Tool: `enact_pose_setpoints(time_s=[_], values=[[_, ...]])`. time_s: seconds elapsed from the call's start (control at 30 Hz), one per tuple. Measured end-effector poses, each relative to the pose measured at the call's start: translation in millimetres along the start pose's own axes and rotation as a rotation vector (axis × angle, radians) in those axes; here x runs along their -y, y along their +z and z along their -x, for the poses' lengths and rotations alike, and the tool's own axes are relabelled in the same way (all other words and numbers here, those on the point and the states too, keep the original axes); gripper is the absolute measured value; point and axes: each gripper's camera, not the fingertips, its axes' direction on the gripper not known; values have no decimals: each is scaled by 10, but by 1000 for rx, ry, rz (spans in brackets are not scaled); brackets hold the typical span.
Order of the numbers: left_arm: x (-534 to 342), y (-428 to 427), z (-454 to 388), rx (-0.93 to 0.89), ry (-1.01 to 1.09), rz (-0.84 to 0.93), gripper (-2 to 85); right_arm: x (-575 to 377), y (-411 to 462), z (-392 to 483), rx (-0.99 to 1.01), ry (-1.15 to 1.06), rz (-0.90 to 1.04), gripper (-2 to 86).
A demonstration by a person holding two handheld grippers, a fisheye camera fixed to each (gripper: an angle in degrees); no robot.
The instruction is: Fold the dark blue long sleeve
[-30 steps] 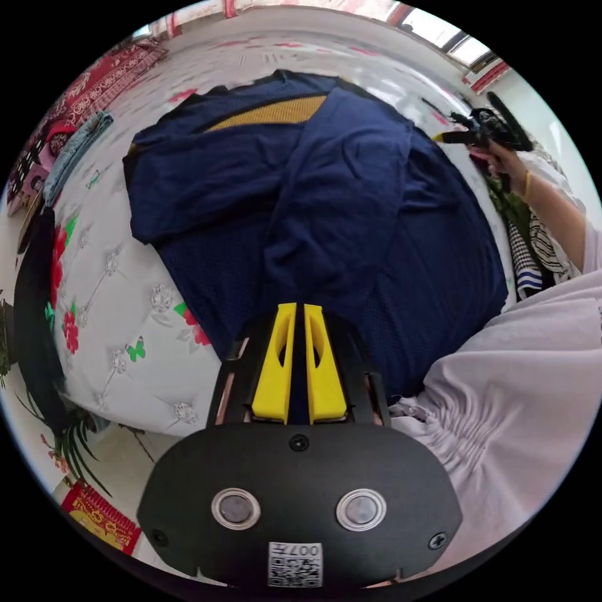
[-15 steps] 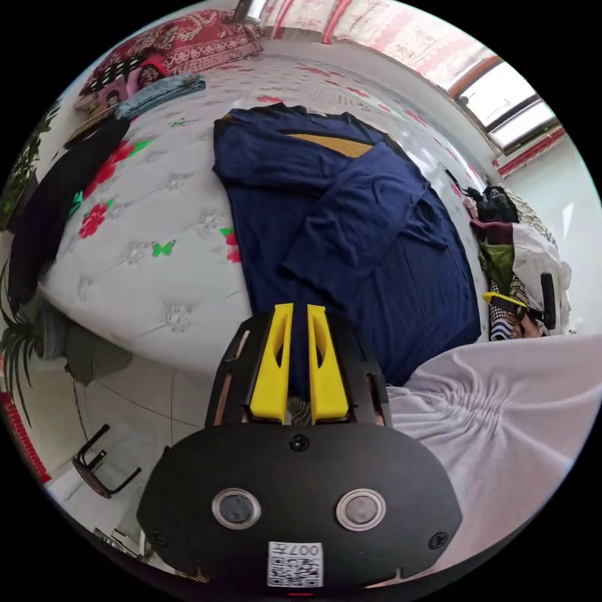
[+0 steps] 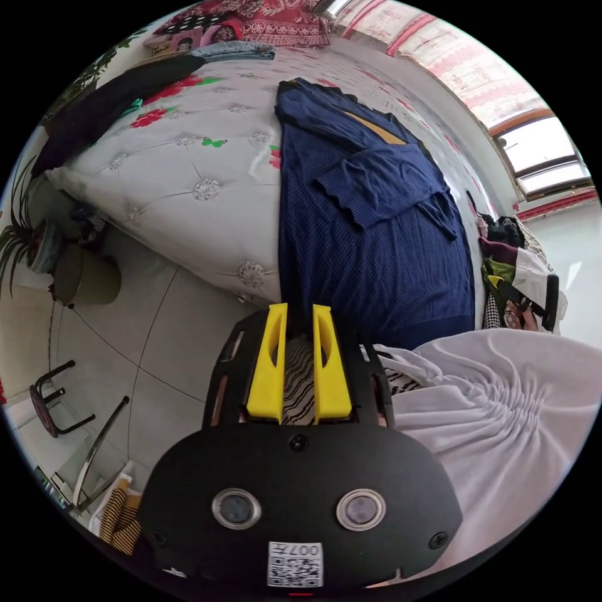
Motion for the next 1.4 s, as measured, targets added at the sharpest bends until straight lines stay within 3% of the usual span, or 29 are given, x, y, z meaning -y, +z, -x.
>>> enact_pose_setpoints(time_s=[0.53,0.67,0.87,1.13,1.4], values=[[-638,-194,-29,76,-133,25,68,1233,348,221,-42,-122,16,34],[-638,-114,-65,100,-115,61,69,1406,598,234,-23,-132,153,22],[-465,57,-57,87,-90,104,71,1130,320,392,-34,-207,98,4],[-223,246,-76,60,13,117,92,336,-236,-21,-3,-24,52,30],[-90,362,-174,60,194,171,91,-638,-86,-80,55,122,212,55]])
